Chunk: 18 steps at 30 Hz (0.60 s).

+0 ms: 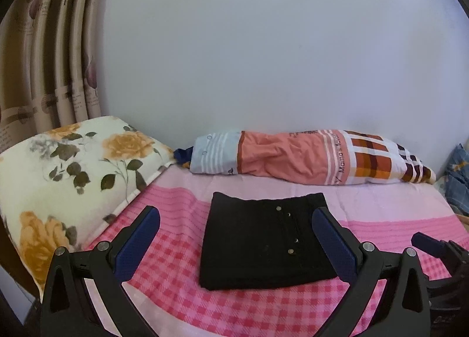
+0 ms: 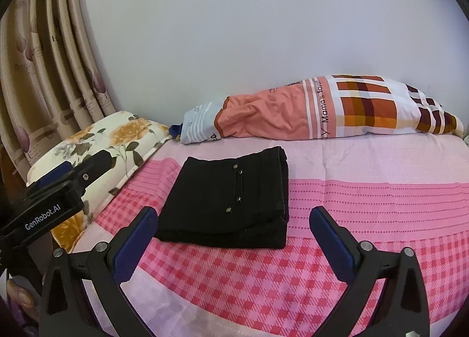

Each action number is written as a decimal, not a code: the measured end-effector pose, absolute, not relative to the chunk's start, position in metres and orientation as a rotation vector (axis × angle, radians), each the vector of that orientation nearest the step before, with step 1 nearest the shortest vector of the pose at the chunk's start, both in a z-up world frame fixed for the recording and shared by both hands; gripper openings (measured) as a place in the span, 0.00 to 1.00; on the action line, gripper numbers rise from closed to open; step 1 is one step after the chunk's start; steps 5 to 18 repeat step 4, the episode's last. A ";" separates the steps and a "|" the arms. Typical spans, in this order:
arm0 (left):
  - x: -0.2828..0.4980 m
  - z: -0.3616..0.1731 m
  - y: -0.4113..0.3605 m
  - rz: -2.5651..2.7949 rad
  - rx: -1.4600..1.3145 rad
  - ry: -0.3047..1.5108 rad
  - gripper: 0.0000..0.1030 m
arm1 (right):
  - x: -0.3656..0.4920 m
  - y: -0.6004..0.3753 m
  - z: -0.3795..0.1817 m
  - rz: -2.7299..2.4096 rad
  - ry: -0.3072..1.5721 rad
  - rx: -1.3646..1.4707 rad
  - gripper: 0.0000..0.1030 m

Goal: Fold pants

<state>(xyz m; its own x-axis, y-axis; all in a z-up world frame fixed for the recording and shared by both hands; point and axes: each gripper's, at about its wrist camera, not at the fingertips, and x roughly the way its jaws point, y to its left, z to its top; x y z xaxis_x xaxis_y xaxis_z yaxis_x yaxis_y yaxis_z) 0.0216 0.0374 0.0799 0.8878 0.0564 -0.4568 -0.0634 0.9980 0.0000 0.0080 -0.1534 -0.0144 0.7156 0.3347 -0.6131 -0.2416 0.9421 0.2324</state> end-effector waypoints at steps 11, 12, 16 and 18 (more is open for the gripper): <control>0.023 0.079 0.038 0.061 -0.020 0.488 1.00 | 0.007 -0.153 -0.016 0.312 0.707 0.137 1.00; 0.023 0.079 0.038 0.061 -0.020 0.488 1.00 | 0.007 -0.153 -0.016 0.312 0.707 0.137 1.00; 0.023 0.079 0.038 0.061 -0.020 0.488 1.00 | 0.007 -0.153 -0.016 0.312 0.707 0.137 1.00; 0.023 0.079 0.038 0.061 -0.020 0.488 1.00 | 0.007 -0.153 -0.016 0.312 0.707 0.137 1.00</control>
